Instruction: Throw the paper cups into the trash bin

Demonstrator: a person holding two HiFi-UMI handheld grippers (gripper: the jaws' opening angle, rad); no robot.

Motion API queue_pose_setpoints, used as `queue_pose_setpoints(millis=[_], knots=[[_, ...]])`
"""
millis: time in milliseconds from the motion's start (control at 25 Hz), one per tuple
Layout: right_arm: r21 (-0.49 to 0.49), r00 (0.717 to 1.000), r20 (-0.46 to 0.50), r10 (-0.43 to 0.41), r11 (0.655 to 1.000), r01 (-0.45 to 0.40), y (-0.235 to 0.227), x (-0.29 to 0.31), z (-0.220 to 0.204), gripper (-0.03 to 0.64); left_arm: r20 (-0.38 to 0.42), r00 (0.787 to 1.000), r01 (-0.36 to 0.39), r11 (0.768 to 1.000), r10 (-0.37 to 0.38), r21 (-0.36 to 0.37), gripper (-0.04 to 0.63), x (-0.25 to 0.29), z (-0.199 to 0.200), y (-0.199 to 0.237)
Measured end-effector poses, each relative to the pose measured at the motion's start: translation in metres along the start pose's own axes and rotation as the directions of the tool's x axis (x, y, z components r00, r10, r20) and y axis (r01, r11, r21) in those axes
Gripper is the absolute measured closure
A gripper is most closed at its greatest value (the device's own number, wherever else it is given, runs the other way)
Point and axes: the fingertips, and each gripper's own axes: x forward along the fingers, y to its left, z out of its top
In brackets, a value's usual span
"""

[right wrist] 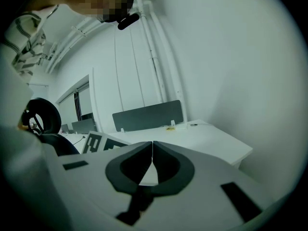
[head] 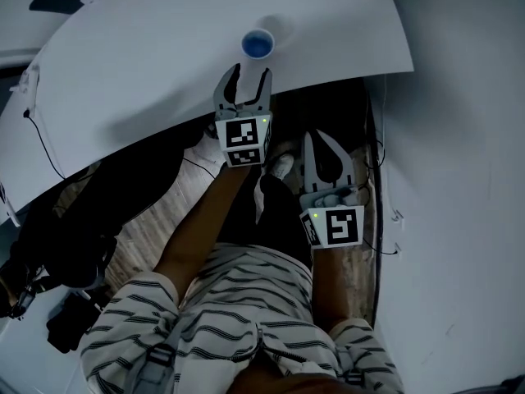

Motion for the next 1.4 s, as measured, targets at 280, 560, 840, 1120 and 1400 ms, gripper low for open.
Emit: queue_pose_setpoints(millis=[280,560,840,1120,1400], knots=[[0.012,1.000,-0.021,-0.009,1.000,0.009,-0.003,0.013,-0.011,0.607,-0.045,0.999,0.004,1.000,-0.003,0.031,0.317,0.029,-0.021,0.007],[0.024,0.999,-0.040,-0.029,0.999,0.030,-0.006,0.015,-0.019,0.607,-0.067,0.998,-0.003,0.998,0.006,0.055,0.287,0.054,-0.033,0.012],[0.039,0.998,-0.055,-0.043,0.998,0.046,-0.010,0.017,-0.026,0.607,-0.087,0.996,0.018,0.997,-0.012,0.074,0.282,0.073,-0.041,0.011],[0.039,0.997,-0.064,-0.046,0.998,0.049,-0.012,0.022,-0.030,0.607,-0.083,0.997,0.013,0.996,-0.005,0.093,0.284,0.088,-0.043,0.012],[0.047,0.995,-0.066,-0.068,0.996,0.071,-0.018,0.017,-0.034,0.607,-0.064,0.998,0.010,0.996,-0.005,0.091,0.295,0.089,-0.034,0.011]])
